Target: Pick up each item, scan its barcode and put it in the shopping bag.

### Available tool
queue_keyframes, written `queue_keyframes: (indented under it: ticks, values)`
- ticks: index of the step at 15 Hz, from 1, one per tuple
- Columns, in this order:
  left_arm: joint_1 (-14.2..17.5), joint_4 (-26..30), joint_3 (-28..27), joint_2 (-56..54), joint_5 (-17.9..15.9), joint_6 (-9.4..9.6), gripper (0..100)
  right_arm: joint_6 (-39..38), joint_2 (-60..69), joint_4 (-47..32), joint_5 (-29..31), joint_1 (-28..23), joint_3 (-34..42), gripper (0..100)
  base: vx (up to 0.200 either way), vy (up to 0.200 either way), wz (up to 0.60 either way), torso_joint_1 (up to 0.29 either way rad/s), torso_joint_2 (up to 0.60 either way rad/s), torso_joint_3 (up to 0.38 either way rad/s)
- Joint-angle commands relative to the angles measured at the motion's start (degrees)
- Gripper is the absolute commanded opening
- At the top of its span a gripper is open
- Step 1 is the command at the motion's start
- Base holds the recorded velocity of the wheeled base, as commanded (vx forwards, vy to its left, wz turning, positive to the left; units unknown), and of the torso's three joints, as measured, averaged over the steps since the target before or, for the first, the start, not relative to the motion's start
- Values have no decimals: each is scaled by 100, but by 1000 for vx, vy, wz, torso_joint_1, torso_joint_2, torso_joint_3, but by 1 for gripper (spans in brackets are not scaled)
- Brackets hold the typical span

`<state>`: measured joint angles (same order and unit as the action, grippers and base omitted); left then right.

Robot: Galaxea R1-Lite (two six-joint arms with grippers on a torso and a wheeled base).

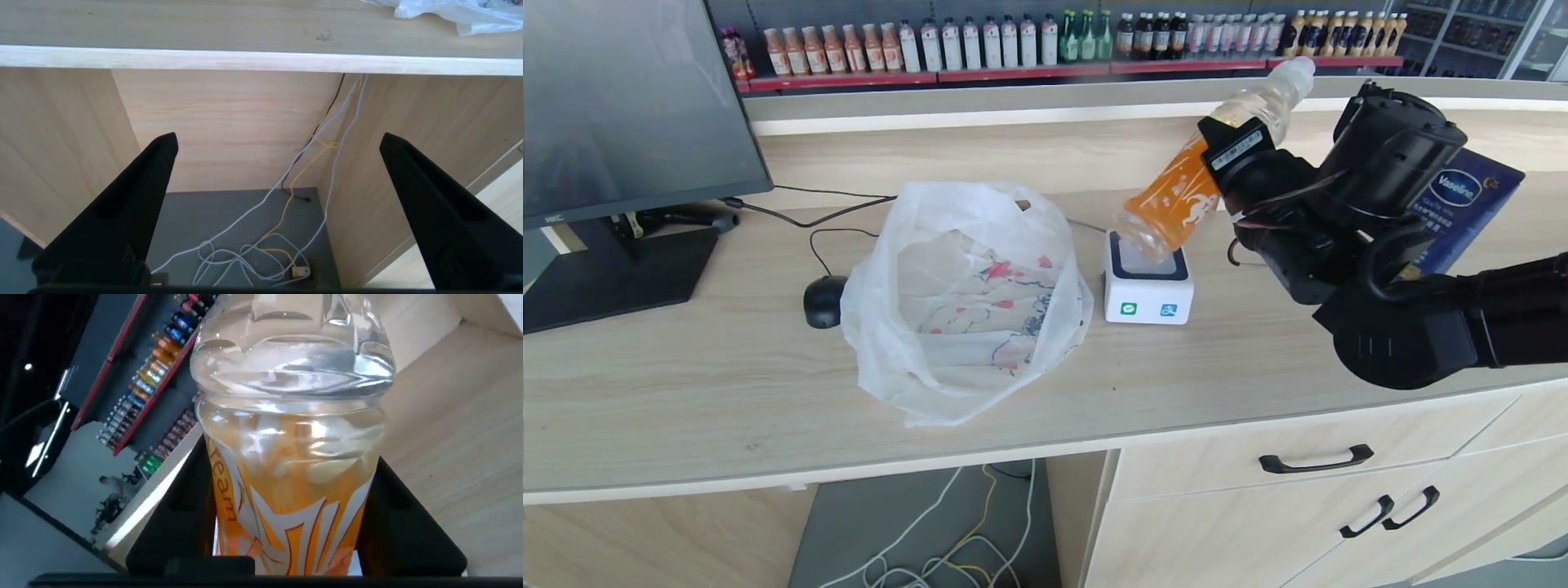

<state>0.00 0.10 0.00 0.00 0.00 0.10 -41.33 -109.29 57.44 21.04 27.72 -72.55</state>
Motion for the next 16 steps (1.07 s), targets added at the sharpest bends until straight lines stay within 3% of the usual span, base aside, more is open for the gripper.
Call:
queue_keyframes:
  ticks: [1,11,16]
  values:
    - [9,-1,0,0,0,-1,100,-236,-75,-277,67,-12,-489,0,0,0,0,0,0,0]
    - [0,-1,0,0,0,-1,100,-2169,-181,-945,251,-100,-532,0,0,0,0,0,0,0]
    - [0,-1,0,0,0,-1,100,-2468,-453,-945,260,-162,-532,0,0,0,0,0,0,0]
